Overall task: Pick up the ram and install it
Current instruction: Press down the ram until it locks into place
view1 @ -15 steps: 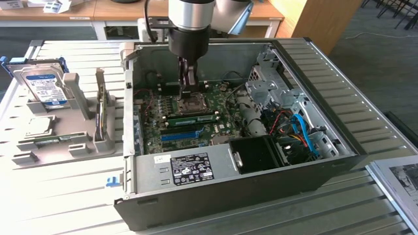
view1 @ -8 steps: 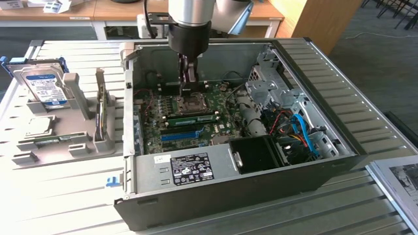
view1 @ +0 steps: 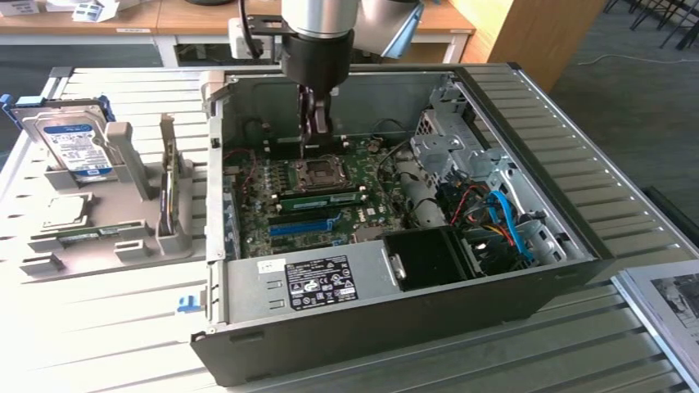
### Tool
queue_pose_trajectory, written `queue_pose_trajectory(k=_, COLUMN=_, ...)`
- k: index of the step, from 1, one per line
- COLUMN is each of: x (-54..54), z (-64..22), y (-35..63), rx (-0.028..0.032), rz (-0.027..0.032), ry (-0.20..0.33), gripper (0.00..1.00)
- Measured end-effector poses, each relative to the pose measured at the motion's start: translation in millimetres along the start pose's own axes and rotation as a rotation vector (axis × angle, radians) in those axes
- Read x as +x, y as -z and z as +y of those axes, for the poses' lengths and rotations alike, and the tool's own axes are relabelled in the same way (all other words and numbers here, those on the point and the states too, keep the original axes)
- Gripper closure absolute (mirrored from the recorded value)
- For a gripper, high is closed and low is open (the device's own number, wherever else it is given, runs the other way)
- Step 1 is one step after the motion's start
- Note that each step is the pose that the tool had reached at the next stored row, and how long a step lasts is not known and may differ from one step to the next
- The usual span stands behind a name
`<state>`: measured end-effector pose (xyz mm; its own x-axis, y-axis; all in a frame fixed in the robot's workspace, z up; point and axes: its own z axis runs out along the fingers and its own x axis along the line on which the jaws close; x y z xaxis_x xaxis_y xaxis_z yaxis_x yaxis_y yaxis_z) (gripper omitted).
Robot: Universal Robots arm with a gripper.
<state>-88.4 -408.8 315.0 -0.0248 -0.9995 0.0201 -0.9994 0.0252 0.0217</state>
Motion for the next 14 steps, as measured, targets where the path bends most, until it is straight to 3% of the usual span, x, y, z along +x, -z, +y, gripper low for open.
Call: queue_pose_trajectory(k=14, x=0.0, z=-2.4, y=2.4, rx=-0.0001, rz=0.0002, ry=0.000, gripper=0.90)
